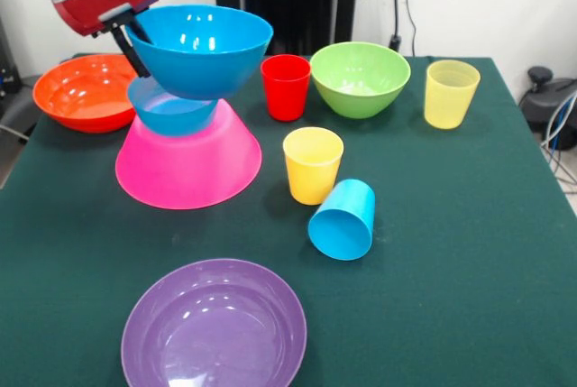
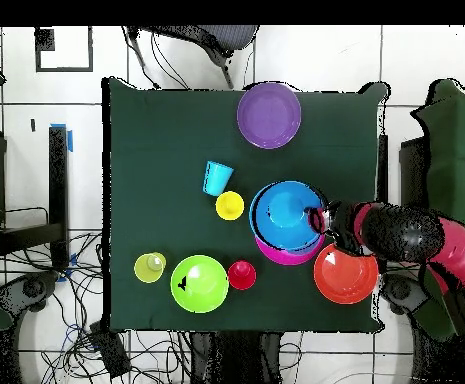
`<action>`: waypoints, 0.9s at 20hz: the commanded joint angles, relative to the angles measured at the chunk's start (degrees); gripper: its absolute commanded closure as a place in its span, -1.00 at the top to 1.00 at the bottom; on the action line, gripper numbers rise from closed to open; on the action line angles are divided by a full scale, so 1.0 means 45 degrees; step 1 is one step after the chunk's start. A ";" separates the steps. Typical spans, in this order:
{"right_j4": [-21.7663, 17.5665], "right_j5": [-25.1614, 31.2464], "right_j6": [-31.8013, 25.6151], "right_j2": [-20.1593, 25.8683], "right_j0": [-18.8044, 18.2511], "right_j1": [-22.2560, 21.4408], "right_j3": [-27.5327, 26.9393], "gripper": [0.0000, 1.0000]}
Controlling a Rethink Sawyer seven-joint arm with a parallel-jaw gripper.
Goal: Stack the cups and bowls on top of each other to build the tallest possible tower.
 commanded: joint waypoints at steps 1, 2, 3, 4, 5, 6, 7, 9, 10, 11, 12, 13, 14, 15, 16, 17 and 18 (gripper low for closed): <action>-0.0574 0.1173 -0.3108 0.0558 0.0116 0.0134 0.0027 -1.00; -0.0557 0.1264 -0.3159 0.0605 0.0051 0.0136 0.0023 -1.00; -0.0547 0.1340 -0.3183 0.0644 0.0015 0.0125 0.0015 -1.00; -0.0628 0.1416 -0.3237 0.0597 0.0007 0.0150 -0.0049 -1.00; -0.0722 0.1510 -0.3327 0.0531 -0.0015 0.0166 -0.0106 -1.00; -0.0778 0.1595 -0.3445 0.0505 -0.0078 0.0212 -0.0168 -1.00; -0.0785 0.1723 -0.3599 0.0531 -0.0202 0.0223 -0.0159 -1.00; -0.0800 0.1928 -0.3833 0.0585 -0.0393 0.0272 -0.0196 -1.00; -0.0851 0.2027 -0.3936 0.0583 -0.0452 0.0289 -0.0232 -1.00; -0.0903 0.2126 -0.4040 0.0581 -0.0511 0.0307 -0.0269 -1.00; -0.0961 0.2204 -0.4141 0.0576 -0.0569 0.0335 -0.0310 -1.00; -0.1019 0.2282 -0.4241 0.0570 -0.0626 0.0363 -0.0352 -1.00; -0.1079 0.2346 -0.4343 0.0574 -0.0689 0.0399 -0.0366 -1.00; -0.1120 0.2432 -0.4413 0.0571 -0.0720 0.0447 -0.0434 -1.00; -0.1173 0.2482 -0.4448 0.0574 -0.0755 0.0468 -0.0440 -1.00; -0.1230 0.2533 -0.4450 0.0573 -0.0716 0.0496 -0.0483 -1.00; -0.1343 0.2484 -0.4444 0.0562 -0.0741 0.0534 -0.0447 -1.00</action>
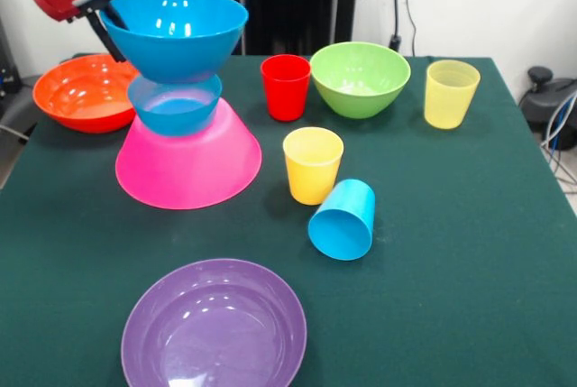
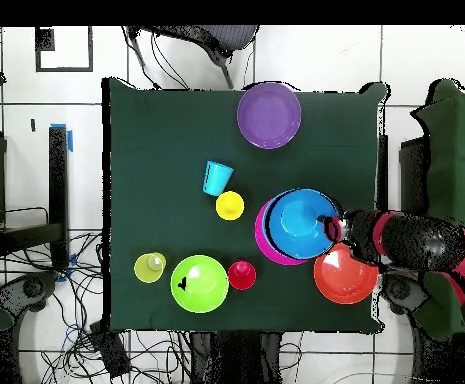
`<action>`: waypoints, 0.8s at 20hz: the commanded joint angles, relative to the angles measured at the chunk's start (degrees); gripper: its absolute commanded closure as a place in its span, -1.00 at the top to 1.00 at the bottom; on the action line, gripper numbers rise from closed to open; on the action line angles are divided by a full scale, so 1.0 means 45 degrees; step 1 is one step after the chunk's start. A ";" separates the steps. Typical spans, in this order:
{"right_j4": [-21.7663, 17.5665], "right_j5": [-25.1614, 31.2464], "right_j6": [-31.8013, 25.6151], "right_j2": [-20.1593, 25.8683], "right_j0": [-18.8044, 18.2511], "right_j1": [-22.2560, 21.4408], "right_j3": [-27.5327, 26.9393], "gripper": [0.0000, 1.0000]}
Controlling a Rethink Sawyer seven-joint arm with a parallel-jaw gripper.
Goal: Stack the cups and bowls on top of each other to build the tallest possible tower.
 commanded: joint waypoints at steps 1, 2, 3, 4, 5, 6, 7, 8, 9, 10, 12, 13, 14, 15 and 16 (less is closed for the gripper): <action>-0.1278 0.1580 -0.4426 0.0074 0.0316 0.0568 -0.0526 -1.00; -0.1412 0.1510 -0.4379 0.0065 0.0308 0.0625 -0.0503 -1.00; -0.1518 0.1524 -0.4326 0.0021 0.0399 0.0663 -0.0567 -1.00; -0.1593 0.1516 -0.4293 0.0024 0.0423 0.0707 -0.0594 -1.00; -0.1667 0.1508 -0.4260 0.0026 0.0448 0.0752 -0.0620 -1.00; -0.1781 0.1432 -0.4228 0.0013 0.0472 0.0815 -0.0637 -1.00; -0.1894 0.1357 -0.4197 0.0000 0.0496 0.0878 -0.0654 -1.00; -0.2063 0.1239 -0.4187 -0.0044 0.0508 0.0965 -0.0646 -1.00; -0.2238 0.1149 -0.4177 -0.0093 0.0544 0.1035 -0.0662 -1.00; -0.2381 0.1039 -0.4216 -0.0109 0.0517 0.1141 -0.0649 -1.00; -0.2498 0.0749 -0.4253 -0.0019 0.0361 0.1436 -0.0611 -1.00; -0.2599 0.0557 -0.4243 -0.0018 0.0310 0.1653 -0.0649 -1.00; -0.2686 0.0415 -0.4221 -0.0011 0.0288 0.1800 -0.0680 -1.00; -0.2773 0.0274 -0.4198 -0.0005 0.0266 0.1947 -0.0710 -1.00; -0.2821 0.0260 -0.4172 0.0002 0.0276 0.2032 -0.0748 -1.00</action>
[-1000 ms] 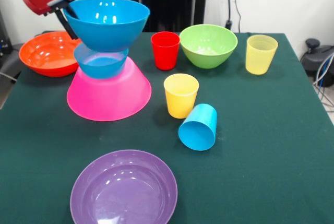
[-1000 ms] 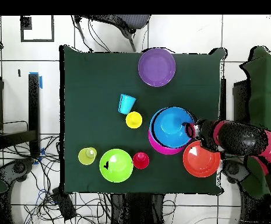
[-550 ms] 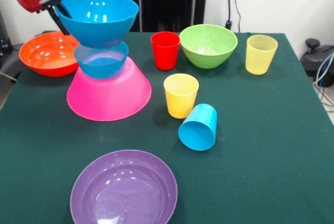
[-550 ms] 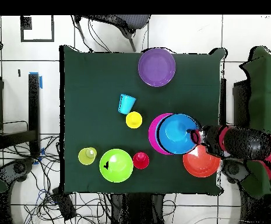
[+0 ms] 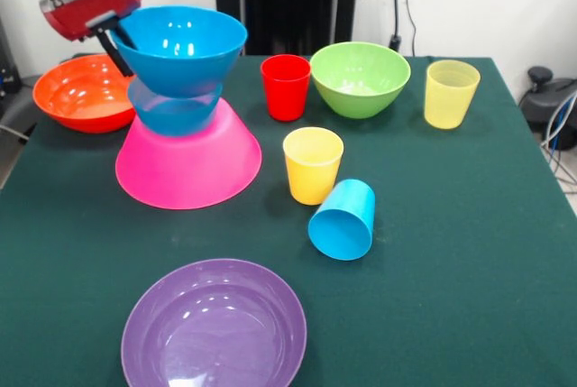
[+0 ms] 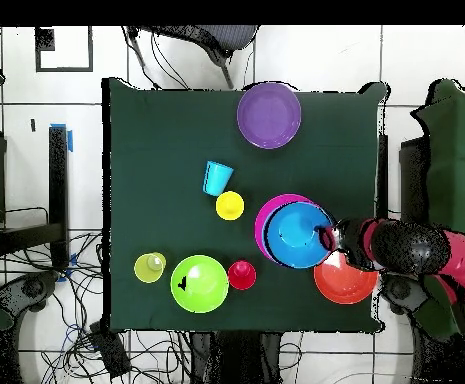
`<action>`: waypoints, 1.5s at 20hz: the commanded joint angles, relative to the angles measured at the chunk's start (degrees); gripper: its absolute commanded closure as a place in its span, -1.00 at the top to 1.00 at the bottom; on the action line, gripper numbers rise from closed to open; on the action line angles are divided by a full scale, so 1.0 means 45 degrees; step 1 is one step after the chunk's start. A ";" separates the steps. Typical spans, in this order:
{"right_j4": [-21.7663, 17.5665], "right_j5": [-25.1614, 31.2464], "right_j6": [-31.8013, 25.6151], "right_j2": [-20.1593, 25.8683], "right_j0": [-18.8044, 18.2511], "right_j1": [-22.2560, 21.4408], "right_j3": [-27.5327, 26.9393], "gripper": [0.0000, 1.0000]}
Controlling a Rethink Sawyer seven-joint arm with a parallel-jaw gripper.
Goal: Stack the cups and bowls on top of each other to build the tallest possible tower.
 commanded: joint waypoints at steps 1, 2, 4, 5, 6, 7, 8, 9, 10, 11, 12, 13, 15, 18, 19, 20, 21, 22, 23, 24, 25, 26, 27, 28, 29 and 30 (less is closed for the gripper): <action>-0.1286 -0.0044 -0.4145 0.0010 0.0416 0.1069 -0.0693 -1.00; -0.1332 0.0020 -0.4173 0.0039 0.0393 0.1116 -0.0718 -1.00; -0.1276 0.0314 -0.4227 0.0144 0.0294 0.0954 -0.0657 -1.00; -0.1209 0.0448 -0.4255 0.0216 0.0224 0.0888 -0.0630 -1.00; -0.1124 0.0583 -0.4315 0.0294 0.0164 0.0849 -0.0629 -1.00; -0.1039 0.0718 -0.4374 0.0372 0.0103 0.0811 -0.0627 -1.00; -0.0980 0.0801 -0.4414 0.0419 0.0070 0.0813 -0.0644 -1.00; -0.0966 0.0878 -0.4417 0.0439 0.0061 0.0762 -0.0646 -1.00; -0.0953 0.0922 -0.4403 0.0448 0.0061 0.0747 -0.0659 -1.00; -0.0908 0.1001 -0.4431 0.0497 -0.0004 0.0680 -0.0608 -1.00; -0.0878 0.1093 -0.4477 0.0524 -0.0040 0.0649 -0.0605 -1.00; -0.0830 0.1190 -0.4514 0.0569 -0.0062 0.0634 -0.0609 -1.00; -0.0765 0.1360 -0.4571 0.0647 -0.0135 0.0564 -0.0601 -1.00; -0.0727 0.1534 -0.4574 0.0729 -0.0188 0.0509 -0.0607 -1.00; -0.0707 0.1595 -0.4585 0.0763 -0.0213 0.0492 -0.0606 -1.00; -0.0694 0.1641 -0.4596 0.0789 -0.0233 0.0474 -0.0607 -1.00; -0.0680 0.1688 -0.4607 0.0816 -0.0254 0.0456 -0.0608 -1.00; -0.0671 0.1715 -0.4619 0.0839 -0.0287 0.0443 -0.0596 -1.00; -0.0662 0.1741 -0.4631 0.0863 -0.0320 0.0430 -0.0585 -1.00; -0.0678 0.1748 -0.4637 0.0866 -0.0332 0.0445 -0.0582 -1.00; -0.0704 0.1719 -0.4592 0.0868 -0.0314 0.0446 -0.0575 -1.00; -0.0749 0.1675 -0.4559 0.0854 -0.0291 0.0475 -0.0566 -1.00; -0.0795 0.1630 -0.4526 0.0839 -0.0268 0.0505 -0.0556 -1.00; -0.0860 0.1567 -0.4457 0.0796 -0.0224 0.0533 -0.0552 -1.00; -0.0919 0.1522 -0.4397 0.0751 -0.0174 0.0549 -0.0563 -1.00; -0.0943 0.1463 -0.4271 0.0707 -0.0143 0.0534 -0.0544 -1.00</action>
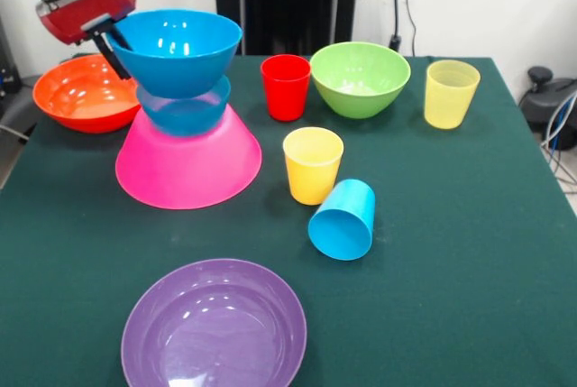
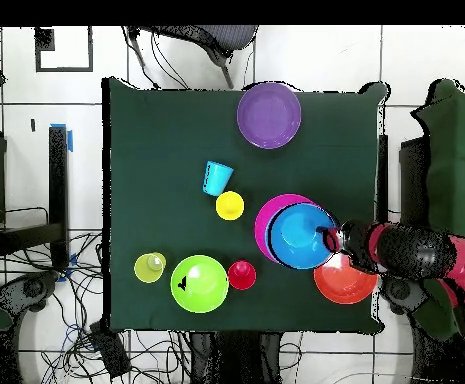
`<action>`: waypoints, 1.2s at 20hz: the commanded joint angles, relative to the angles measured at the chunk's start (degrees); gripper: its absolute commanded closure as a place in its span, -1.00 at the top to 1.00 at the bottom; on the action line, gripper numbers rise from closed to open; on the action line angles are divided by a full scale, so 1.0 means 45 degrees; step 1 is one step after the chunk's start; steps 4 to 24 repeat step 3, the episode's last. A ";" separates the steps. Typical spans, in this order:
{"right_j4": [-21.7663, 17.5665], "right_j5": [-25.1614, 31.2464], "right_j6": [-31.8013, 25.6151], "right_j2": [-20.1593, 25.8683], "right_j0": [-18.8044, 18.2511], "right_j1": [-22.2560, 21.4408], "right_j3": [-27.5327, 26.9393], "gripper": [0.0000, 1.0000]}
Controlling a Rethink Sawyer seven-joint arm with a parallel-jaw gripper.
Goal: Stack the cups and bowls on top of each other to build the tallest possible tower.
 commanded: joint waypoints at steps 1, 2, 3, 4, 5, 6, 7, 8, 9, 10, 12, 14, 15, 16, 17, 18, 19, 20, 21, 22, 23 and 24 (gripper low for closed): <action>-0.0653 0.1305 -0.4155 0.0082 0.0587 -0.0058 -0.0537 -1.00; -0.0686 0.1287 -0.4087 0.0043 0.0627 -0.0080 -0.0533 -1.00; -0.0690 0.1287 -0.4040 0.0027 0.0662 -0.0087 -0.0540 -1.00; -0.0690 0.1287 -0.4040 0.0027 0.0662 -0.0087 -0.0540 -1.00; -0.0690 0.1287 -0.4040 0.0027 0.0662 -0.0087 -0.0540 -1.00; -0.0690 0.1287 -0.4040 0.0027 0.0662 -0.0087 -0.0540 -1.00; -0.0690 0.1287 -0.4040 0.0027 0.0662 -0.0087 -0.0540 -1.00; -0.0690 0.1287 -0.4040 0.0027 0.0662 -0.0087 -0.0540 -1.00; -0.0690 0.1287 -0.4040 0.0027 0.0662 -0.0087 -0.0540 -1.00; -0.0690 0.1287 -0.4040 0.0027 0.0662 -0.0087 -0.0540 -1.00; -0.0690 0.1287 -0.4040 0.0027 0.0662 -0.0087 -0.0540 -1.00; -0.0690 0.1287 -0.4040 0.0027 0.0662 -0.0087 -0.0540 -1.00; -0.0690 0.1287 -0.4040 0.0027 0.0662 -0.0087 -0.0540 -1.00; -0.0690 0.1287 -0.4040 0.0027 0.0662 -0.0087 -0.0540 -1.00; -0.0690 0.1287 -0.4040 0.0027 0.0662 -0.0087 -0.0540 -1.00; -0.0690 0.1287 -0.4040 0.0027 0.0662 -0.0087 -0.0540 -1.00; -0.0690 0.1287 -0.4040 0.0027 0.0662 -0.0087 -0.0540 -1.00; -0.0690 0.1287 -0.4040 0.0027 0.0662 -0.0087 -0.0540 -1.00; -0.0690 0.1287 -0.4040 0.0027 0.0662 -0.0087 -0.0540 -1.00; -0.0690 0.1287 -0.4040 0.0027 0.0662 -0.0087 -0.0540 -1.00; -0.0690 0.1287 -0.4040 0.0027 0.0662 -0.0087 -0.0540 -1.00; -0.0690 0.1287 -0.4040 0.0027 0.0662 -0.0087 -0.0540 -1.00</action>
